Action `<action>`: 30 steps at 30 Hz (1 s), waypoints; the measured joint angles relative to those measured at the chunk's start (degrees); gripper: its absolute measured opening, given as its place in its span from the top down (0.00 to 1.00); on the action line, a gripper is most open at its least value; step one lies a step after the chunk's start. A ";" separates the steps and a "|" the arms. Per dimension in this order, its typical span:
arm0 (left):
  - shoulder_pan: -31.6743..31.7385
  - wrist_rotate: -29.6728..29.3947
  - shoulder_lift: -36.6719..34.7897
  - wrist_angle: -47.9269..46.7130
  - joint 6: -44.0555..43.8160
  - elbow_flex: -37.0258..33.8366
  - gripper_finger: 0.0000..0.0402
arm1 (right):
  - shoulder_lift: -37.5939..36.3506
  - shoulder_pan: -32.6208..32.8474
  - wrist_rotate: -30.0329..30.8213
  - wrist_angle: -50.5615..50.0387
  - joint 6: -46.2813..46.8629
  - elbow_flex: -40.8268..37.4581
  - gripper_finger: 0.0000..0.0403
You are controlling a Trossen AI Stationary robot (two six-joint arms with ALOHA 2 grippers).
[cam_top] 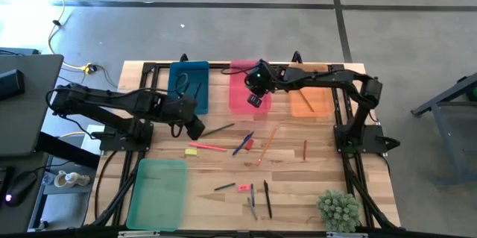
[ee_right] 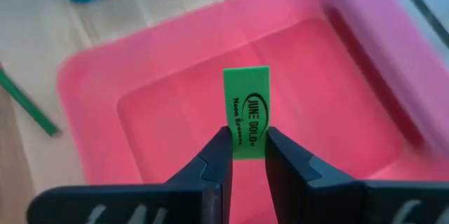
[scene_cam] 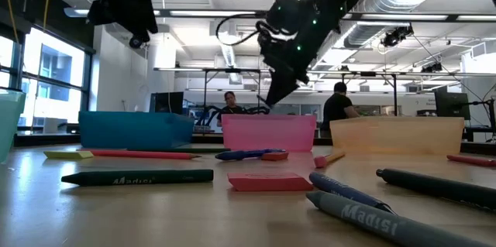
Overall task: Sort crayons/erasers/pens/pencils in bins
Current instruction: Put the green eraser into the pink bin
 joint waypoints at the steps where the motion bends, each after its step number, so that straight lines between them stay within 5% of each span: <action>1: 0.00 0.07 0.60 -0.13 -0.04 -0.02 0.70 | 0.70 -0.05 -0.07 0.39 -0.28 0.00 0.87; 12: -0.90 2.27 7.25 2.74 0.78 0.05 0.70 | 6.86 -0.29 -1.00 1.44 -0.35 0.00 0.87; 20: -4.42 3.94 10.52 3.22 9.06 -0.04 0.70 | 8.06 -0.25 -1.27 0.42 0.61 0.00 0.87; 30: -9.77 10.62 14.57 5.99 11.71 -0.04 0.70 | 8.06 -0.29 -1.42 -1.62 0.57 0.00 0.84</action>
